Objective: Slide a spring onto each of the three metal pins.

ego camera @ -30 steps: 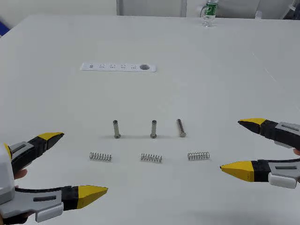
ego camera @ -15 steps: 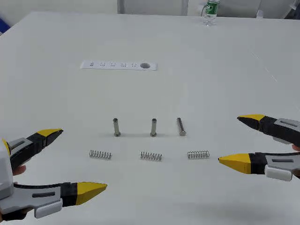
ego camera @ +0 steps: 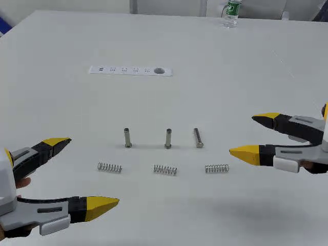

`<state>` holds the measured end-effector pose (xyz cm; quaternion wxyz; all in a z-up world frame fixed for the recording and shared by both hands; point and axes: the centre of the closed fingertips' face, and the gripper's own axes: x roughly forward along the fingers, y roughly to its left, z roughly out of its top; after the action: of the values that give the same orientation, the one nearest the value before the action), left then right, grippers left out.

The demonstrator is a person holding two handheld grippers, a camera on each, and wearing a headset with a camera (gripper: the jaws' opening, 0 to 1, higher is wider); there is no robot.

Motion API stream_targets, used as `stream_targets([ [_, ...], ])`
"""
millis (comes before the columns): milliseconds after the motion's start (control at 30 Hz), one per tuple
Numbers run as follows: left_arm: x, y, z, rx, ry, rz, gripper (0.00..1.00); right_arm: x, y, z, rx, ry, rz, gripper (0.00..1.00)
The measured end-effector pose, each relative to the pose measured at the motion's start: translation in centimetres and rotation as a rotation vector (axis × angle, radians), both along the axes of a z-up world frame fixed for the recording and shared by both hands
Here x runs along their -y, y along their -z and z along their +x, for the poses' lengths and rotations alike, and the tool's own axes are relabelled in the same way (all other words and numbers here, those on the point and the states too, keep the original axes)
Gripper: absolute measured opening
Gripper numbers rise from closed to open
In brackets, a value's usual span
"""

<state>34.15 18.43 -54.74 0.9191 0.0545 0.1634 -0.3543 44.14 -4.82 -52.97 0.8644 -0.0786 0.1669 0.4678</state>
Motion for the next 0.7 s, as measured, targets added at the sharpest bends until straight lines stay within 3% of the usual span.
stream_targets([
  [333,0.2,0.0,-0.1,-0.002,0.004,0.0,1.0,-0.9,1.9,3.4,-0.066,0.069,-0.069,0.58],
  [700,0.1,0.1,0.0,-0.005,0.007,0.003,1.0,-2.5,4.0,6.1,-0.133,0.135,-0.127,0.49],
])
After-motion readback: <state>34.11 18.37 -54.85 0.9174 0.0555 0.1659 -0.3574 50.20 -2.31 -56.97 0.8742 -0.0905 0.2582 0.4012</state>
